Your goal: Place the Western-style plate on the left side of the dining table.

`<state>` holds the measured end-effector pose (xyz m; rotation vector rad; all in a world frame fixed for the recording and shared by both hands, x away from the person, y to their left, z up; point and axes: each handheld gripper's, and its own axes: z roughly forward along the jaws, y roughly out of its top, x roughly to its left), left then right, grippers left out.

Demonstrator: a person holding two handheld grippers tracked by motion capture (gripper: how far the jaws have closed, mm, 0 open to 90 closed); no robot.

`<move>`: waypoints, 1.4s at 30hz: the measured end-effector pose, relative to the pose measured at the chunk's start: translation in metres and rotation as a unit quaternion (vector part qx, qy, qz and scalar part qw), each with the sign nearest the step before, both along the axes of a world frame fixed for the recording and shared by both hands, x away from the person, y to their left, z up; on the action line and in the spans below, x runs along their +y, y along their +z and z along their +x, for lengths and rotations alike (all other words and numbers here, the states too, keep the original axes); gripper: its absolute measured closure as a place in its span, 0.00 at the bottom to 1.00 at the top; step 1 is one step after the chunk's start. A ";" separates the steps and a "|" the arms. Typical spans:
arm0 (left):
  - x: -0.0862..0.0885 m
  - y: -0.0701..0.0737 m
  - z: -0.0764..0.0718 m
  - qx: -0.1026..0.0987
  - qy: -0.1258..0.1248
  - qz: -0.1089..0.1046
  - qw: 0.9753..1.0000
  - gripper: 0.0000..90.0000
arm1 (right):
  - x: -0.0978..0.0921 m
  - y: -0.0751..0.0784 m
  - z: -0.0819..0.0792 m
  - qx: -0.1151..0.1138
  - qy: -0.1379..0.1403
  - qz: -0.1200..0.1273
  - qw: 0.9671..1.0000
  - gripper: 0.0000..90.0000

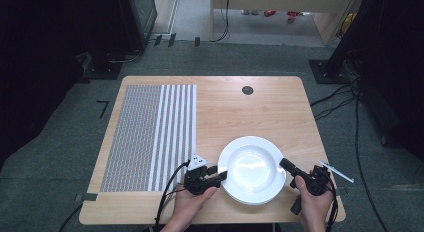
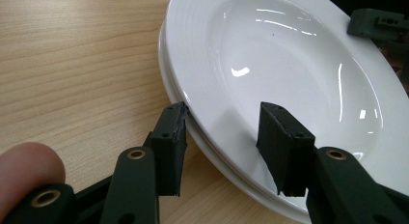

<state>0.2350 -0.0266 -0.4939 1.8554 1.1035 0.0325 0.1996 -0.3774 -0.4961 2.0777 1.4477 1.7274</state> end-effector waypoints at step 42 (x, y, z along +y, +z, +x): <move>0.025 0.015 0.003 0.009 0.019 -0.078 0.997 0.75 | 0.014 -0.003 0.002 -0.047 0.031 0.062 0.997 0.92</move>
